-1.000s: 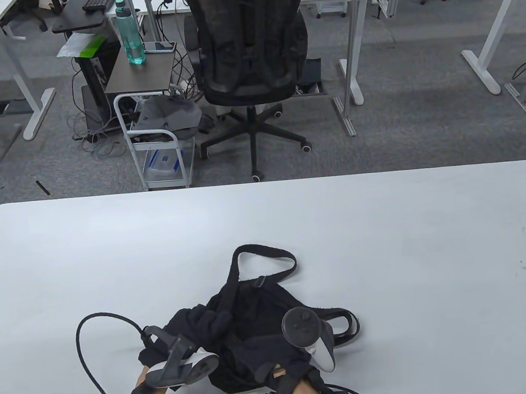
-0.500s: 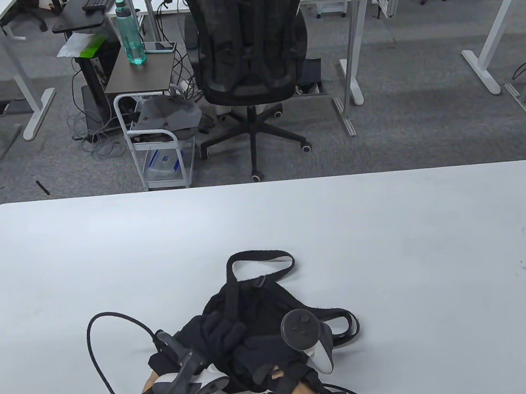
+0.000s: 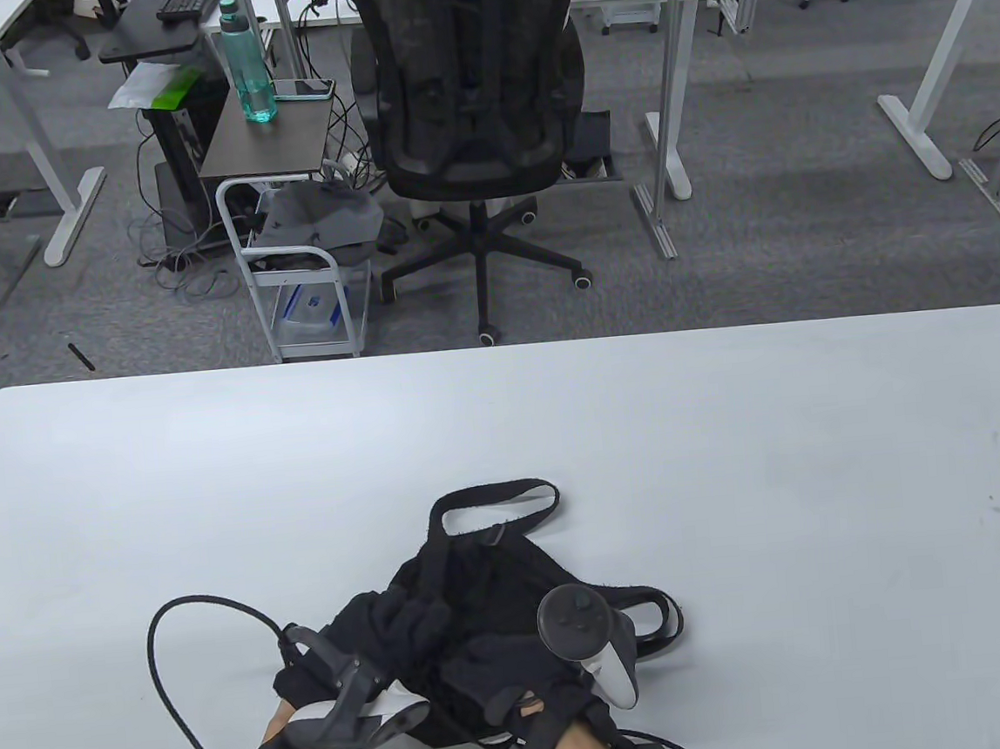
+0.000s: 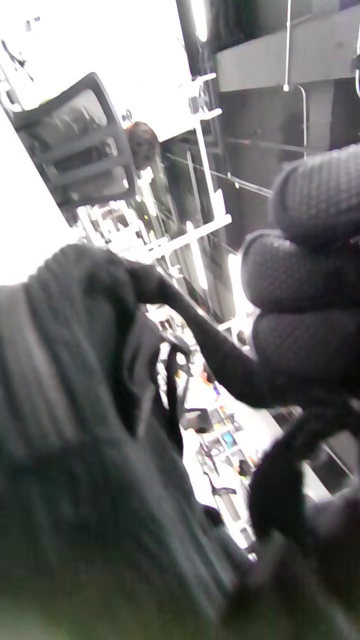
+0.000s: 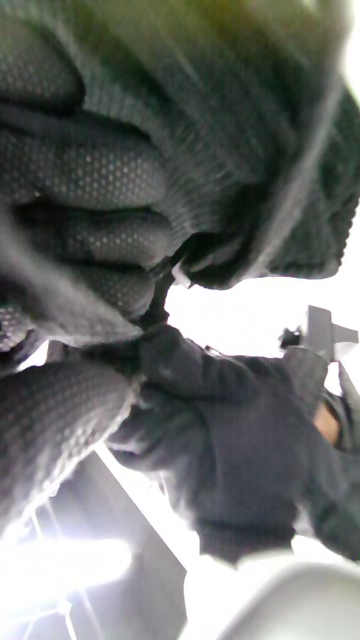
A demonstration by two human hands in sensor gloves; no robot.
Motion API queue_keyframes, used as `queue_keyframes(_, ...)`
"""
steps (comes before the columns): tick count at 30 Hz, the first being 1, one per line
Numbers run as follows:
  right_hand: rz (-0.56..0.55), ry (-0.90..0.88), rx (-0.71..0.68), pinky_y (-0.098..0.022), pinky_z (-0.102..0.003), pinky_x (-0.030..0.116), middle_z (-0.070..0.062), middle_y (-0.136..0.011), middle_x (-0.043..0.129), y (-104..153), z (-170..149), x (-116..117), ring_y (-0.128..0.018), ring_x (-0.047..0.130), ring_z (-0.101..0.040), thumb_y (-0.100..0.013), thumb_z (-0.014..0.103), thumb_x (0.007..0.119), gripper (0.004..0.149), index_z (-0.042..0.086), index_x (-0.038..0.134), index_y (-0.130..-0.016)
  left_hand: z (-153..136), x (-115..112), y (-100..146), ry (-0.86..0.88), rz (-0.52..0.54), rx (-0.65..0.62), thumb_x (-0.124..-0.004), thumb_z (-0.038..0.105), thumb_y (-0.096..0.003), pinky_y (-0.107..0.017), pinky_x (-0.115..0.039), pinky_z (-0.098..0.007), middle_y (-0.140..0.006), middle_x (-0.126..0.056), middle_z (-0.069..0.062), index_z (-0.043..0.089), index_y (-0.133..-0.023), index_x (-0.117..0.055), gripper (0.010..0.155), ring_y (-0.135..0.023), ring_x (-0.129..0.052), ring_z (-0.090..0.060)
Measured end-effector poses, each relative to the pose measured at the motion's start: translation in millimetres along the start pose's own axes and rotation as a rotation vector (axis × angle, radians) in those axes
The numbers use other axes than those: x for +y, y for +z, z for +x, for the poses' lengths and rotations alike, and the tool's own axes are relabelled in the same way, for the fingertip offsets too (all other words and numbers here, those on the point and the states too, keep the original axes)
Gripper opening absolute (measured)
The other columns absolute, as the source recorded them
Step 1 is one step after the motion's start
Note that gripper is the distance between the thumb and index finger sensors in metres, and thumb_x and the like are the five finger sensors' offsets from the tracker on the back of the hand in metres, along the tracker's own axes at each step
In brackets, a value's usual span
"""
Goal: Pull shoulder strap to tighten
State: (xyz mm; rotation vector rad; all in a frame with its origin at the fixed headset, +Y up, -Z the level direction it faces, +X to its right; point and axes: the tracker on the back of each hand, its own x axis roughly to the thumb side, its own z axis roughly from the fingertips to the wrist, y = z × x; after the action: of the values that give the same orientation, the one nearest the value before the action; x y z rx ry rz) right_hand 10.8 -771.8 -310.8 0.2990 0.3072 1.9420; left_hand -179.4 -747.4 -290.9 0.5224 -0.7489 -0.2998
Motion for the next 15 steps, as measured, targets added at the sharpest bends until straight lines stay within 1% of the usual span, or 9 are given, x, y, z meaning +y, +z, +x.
queue_keyframes(2, 0.019, -0.017, -0.005, -0.048, -0.060, 0.076, -0.024, -0.067, 0.100, -0.6, -0.8, 0.2, -0.052, 0.101, -0.043, -0.045, 0.041, 0.083, 0.049, 0.001, 0.094, -0.070, 5.7, 5.3, -1.4, 0.029, 0.031, -0.013, -0.056, 0.048, -0.0320, -0.057, -0.081, -0.033, -0.073, -0.091, 0.014, 0.037, -0.094, -0.060, 0.063, -0.076, -0.091, -0.014)
queue_keyframes(3, 0.043, -0.030, -0.006, -0.046, -0.059, 0.077, -0.022, -0.063, 0.103, -0.7, -0.9, 1.9, -0.049, 0.103, -0.042, -0.046, 0.039, 0.082, 0.044, 0.002, 0.096, -0.067, 9.0, 7.8, -1.8, 0.037, 0.044, -0.018, -0.056, 0.048, -0.0320, -0.056, -0.081, -0.033, -0.072, -0.091, 0.014, 0.037, -0.094, -0.061, 0.063, -0.076, -0.091, -0.014)
queue_keyframes(4, 0.048, -0.037, -0.014, -0.045, -0.058, 0.079, -0.021, -0.060, 0.104, -0.5, -0.5, 2.3, -0.046, 0.104, -0.040, -0.046, 0.037, 0.081, 0.043, 0.002, 0.096, -0.065, 10.6, 8.4, -1.7, 0.037, 0.046, -0.027, -0.056, 0.047, -0.0314, -0.056, -0.081, -0.033, -0.072, -0.092, 0.013, 0.036, -0.094, -0.061, 0.064, -0.076, -0.091, -0.015)
queue_keyframes(5, 0.030, -0.035, -0.015, -0.044, -0.058, 0.079, -0.022, -0.058, 0.104, 0.0, 0.6, 2.1, -0.044, 0.104, -0.041, -0.045, 0.035, 0.082, 0.042, 0.001, 0.097, -0.064, 10.2, 7.6, -1.1, 0.016, 0.040, -0.028, -0.055, 0.048, -0.0313, -0.056, -0.081, -0.033, -0.072, -0.092, 0.014, 0.037, -0.094, -0.061, 0.064, -0.076, -0.092, -0.014)
queue_keyframes(7, 0.013, 0.000, -0.033, -0.042, -0.056, 0.081, -0.019, -0.054, 0.106, -0.7, 2.3, 2.0, -0.040, 0.106, -0.038, -0.045, 0.033, 0.082, 0.038, 0.003, 0.099, -0.060, 8.9, 6.3, -1.0, 0.031, 0.048, -0.028, -0.053, 0.047, -0.0314, -0.056, -0.082, -0.032, -0.072, -0.091, 0.014, 0.037, -0.094, -0.061, 0.064, -0.076, -0.092, -0.014)
queue_keyframes(12, 0.042, 0.013, -0.018, -0.042, -0.056, 0.082, -0.018, -0.051, 0.107, -1.0, 4.8, 6.5, -0.038, 0.106, -0.036, -0.046, 0.032, 0.080, 0.037, 0.002, 0.099, -0.059, -2.4, -6.2, -2.0, 0.081, -0.016, 0.021, -0.051, 0.048, -0.0295, -0.058, -0.080, -0.035, -0.076, -0.089, 0.013, 0.046, -0.093, -0.057, 0.064, -0.079, -0.089, -0.015)
queue_keyframes(15, 0.050, 0.019, -0.017, -0.041, -0.056, 0.082, -0.018, -0.050, 0.107, -2.1, 4.2, 5.8, -0.037, 0.106, -0.036, -0.045, 0.031, 0.081, 0.037, 0.002, 0.100, -0.058, -9.6, -11.3, -1.6, 0.066, -0.025, 0.047, -0.051, 0.048, -0.0290, -0.059, -0.079, -0.035, -0.076, -0.089, 0.013, 0.047, -0.093, -0.058, 0.064, -0.079, -0.089, -0.015)
